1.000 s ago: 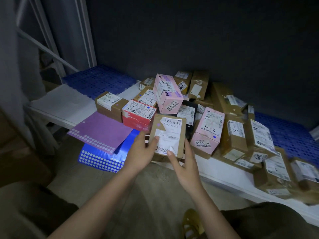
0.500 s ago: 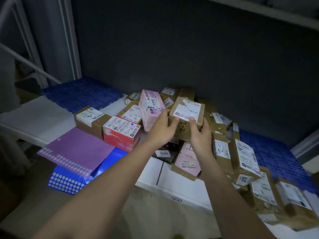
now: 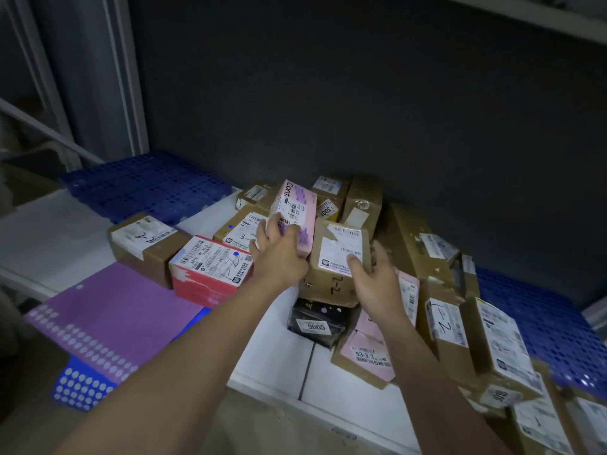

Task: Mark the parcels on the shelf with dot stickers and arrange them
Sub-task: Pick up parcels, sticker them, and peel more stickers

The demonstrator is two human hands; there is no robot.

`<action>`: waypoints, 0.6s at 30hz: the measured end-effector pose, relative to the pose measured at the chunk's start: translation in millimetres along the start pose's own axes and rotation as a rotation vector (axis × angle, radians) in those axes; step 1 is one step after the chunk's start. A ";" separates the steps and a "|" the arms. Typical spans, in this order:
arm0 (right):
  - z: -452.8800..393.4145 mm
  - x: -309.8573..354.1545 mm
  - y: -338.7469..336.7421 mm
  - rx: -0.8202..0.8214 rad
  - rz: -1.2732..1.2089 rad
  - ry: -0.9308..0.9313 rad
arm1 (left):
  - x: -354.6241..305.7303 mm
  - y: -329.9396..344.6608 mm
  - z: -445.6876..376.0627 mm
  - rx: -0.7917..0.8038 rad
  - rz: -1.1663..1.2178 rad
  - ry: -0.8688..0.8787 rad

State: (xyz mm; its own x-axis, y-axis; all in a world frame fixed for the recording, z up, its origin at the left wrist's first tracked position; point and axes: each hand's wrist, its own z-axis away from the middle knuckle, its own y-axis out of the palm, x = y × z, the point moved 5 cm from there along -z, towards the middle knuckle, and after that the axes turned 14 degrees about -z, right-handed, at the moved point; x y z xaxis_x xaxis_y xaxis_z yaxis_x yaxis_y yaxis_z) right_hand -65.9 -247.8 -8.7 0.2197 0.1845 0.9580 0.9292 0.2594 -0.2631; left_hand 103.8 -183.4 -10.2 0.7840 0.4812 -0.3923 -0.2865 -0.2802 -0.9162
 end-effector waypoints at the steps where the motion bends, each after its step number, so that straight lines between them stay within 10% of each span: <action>1: -4.8 1.3 -0.5 -0.001 0.021 -0.026 | -1.3 -0.5 -1.1 -0.024 -0.007 -0.009; 9: -58.2 3.6 -58.8 -0.227 0.445 -0.061 | -50.8 -16.5 -13.1 -0.181 0.025 0.200; 18: -99.5 -54.5 -119.2 -0.105 0.591 0.497 | -123.8 8.9 -18.7 -0.010 -0.109 0.380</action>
State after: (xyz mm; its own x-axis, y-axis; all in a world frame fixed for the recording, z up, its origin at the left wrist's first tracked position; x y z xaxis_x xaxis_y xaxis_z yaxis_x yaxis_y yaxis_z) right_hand -159.1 -383.2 -18.3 0.7718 -0.1887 0.6073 0.6340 0.1547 -0.7577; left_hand 14.4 -261.0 31.7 0.9580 0.1679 -0.2325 -0.1860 -0.2533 -0.9493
